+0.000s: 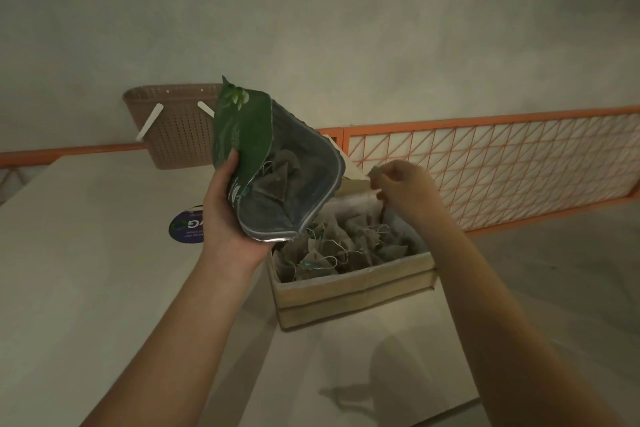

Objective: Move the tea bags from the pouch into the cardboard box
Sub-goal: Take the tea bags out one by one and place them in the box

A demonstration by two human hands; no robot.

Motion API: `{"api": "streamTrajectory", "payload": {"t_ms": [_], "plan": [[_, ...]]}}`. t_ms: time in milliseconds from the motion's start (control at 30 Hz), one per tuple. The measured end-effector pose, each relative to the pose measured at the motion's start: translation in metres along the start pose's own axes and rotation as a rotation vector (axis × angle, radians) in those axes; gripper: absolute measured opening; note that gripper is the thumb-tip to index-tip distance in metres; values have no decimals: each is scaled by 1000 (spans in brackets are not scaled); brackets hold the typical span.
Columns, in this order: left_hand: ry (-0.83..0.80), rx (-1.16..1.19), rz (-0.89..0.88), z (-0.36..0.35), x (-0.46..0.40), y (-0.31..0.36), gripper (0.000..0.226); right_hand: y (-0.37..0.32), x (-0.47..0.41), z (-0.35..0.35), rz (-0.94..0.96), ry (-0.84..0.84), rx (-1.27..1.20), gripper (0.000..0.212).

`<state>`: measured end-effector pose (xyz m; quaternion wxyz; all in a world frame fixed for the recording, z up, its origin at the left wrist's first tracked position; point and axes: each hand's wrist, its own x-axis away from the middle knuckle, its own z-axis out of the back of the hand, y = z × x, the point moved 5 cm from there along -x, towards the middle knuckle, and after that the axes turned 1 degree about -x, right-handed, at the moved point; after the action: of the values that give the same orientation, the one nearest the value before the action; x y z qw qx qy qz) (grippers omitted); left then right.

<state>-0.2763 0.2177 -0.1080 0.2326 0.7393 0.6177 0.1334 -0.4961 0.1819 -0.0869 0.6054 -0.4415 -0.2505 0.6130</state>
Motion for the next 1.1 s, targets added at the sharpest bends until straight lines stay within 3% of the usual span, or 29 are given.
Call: {"api": "streamTrajectory", "payload": {"t_ms": [100,267,333,500,600,700,900,1100], "plan": [[9,5,-10,-2,0,0,57,21,0,-19,-14,-162,272,19],[8,12,-3,-2,1,-1,59,26,7,-31,41,-320,355,25],[7,16,1,-1,0,0,60,17,12,-26,53,-258,268,24],[17,26,5,3,-1,4,59,-39,54,-6,262,152,-255,25],[25,24,10,2,1,4,59,-73,82,-14,474,127,-285,28],[45,-19,4,0,3,5,62,-95,91,-32,606,-29,-247,22],[98,-25,-29,1,7,7,56,-108,64,-81,654,-144,329,26],[99,-15,-22,0,8,7,57,-110,49,-104,646,-112,782,35]]}}
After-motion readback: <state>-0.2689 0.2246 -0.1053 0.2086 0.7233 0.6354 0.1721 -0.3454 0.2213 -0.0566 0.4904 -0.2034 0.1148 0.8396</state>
